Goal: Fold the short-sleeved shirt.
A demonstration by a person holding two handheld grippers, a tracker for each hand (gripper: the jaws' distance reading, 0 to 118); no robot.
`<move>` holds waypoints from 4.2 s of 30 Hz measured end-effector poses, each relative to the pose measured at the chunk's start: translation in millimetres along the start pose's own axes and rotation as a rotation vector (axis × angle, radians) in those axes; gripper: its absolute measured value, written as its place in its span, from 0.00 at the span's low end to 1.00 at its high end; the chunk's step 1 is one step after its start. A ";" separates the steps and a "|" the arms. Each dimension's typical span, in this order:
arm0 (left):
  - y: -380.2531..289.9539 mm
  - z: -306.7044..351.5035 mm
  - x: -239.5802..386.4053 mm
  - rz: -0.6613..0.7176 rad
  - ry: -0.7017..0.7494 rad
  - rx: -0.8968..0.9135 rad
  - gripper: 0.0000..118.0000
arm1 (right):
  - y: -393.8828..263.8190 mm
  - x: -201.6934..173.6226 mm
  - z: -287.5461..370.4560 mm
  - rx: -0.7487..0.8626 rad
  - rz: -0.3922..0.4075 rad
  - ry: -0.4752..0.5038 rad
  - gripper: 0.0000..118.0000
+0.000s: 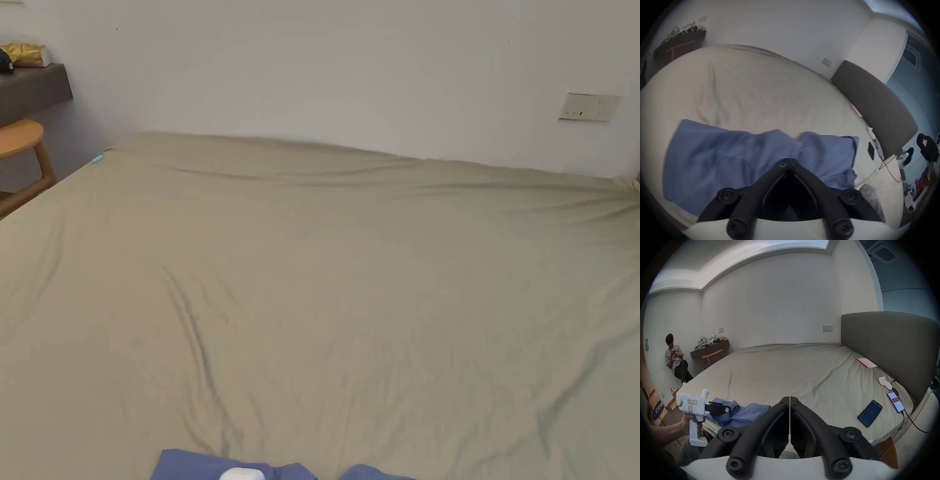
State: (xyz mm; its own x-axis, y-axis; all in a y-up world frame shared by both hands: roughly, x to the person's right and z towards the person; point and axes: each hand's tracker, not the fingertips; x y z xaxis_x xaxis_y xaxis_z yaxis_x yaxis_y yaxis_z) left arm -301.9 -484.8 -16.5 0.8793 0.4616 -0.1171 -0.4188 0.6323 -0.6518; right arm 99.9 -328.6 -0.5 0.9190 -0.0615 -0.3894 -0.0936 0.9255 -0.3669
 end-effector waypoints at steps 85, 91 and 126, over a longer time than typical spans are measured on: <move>35.2 63.5 -200.5 0.407 -0.267 -0.091 1.00 | 29.2 -35.6 -14.0 0.016 0.060 0.115 0.02; 28.3 24.7 -228.5 0.649 -0.517 -0.138 1.00 | 25.8 -36.7 -24.0 -0.013 0.052 0.094 0.02; 85.3 83.3 -171.5 0.137 0.178 -0.201 0.12 | 9.1 -27.6 -11.8 -0.024 0.050 0.064 0.02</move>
State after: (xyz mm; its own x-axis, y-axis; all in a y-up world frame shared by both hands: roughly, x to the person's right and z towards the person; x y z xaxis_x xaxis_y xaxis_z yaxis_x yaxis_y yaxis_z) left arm -507.3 -458.2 10.4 0.8508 0.4067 -0.3327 -0.4991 0.4276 -0.7537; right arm 69.2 -322.9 -3.0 0.8869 -0.0401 -0.4602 -0.1482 0.9189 -0.3657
